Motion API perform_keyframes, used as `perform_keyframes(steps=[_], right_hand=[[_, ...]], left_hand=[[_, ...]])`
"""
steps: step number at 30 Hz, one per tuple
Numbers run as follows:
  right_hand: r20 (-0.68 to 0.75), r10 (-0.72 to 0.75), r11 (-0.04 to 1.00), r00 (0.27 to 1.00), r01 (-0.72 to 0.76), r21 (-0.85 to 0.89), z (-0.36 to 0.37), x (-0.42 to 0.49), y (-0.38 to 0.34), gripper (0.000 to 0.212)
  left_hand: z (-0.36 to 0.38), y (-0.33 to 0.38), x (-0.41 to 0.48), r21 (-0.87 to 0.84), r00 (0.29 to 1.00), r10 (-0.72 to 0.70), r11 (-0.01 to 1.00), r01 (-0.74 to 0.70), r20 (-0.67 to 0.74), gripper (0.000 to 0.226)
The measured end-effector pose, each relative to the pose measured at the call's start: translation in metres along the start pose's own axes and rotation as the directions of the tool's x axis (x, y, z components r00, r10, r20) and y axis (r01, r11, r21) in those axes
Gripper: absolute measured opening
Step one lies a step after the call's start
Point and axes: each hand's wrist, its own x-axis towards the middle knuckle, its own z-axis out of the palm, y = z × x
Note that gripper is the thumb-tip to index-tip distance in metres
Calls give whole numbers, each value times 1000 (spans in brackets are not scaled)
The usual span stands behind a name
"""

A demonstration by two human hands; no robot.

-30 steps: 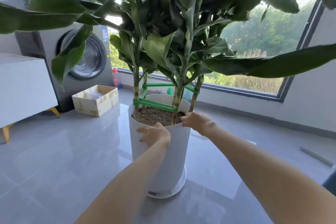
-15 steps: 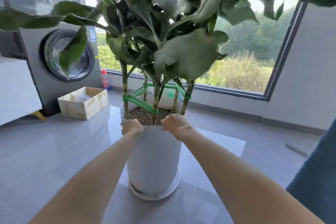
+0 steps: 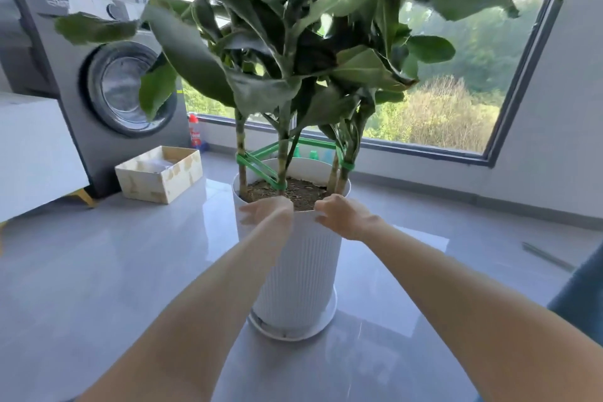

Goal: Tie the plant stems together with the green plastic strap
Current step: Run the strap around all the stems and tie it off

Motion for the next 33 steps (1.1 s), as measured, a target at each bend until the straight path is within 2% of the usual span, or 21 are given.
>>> perform_keyframes(steps=[2,5,10,13,17,19,21,25,27,29,31,33], right_hand=[[-3,-15,999,1000,15,-32,2,1,0,27],[-2,-37,995,999,37,-97,1,3,-4,25],[52,-76,981,996,84,-173,-6,7,-6,23],[77,-86,978,993,99,-185,-6,7,-12,28],[21,-61,980,998,63,-187,1,3,-21,21],[-67,-24,990,997,14,-142,7,-2,-26,19],[-158,29,999,987,-33,-24,15,-8,-31,20],[-343,89,990,935,-46,130,30,-26,-48,34],[-422,136,977,896,-50,209,41,-36,-56,42],[-489,203,957,848,-65,284,53,-48,-62,35],[-493,221,946,842,-61,319,67,-63,-67,25],[-368,231,935,901,-101,339,84,-76,-69,22]], left_hand=[[0,-6,0,0,999,-35,999,35,-14,68],[1,-8,5,19,999,35,999,-35,-11,70],[-6,-3,16,10,998,60,998,-60,22,65],[-7,-4,38,34,997,57,998,-59,54,57],[-14,-9,56,56,987,96,993,-104,128,44],[-26,-10,48,62,978,127,988,-139,167,39],[-37,-12,45,42,967,127,989,-139,219,36],[-60,-16,38,29,944,76,996,-90,322,19],[-69,-22,37,10,937,61,998,-69,343,24],[-77,-31,38,29,934,98,993,-115,343,30],[-83,-44,41,53,936,155,982,-181,318,33],[-87,-60,42,62,940,195,973,-220,280,34]])
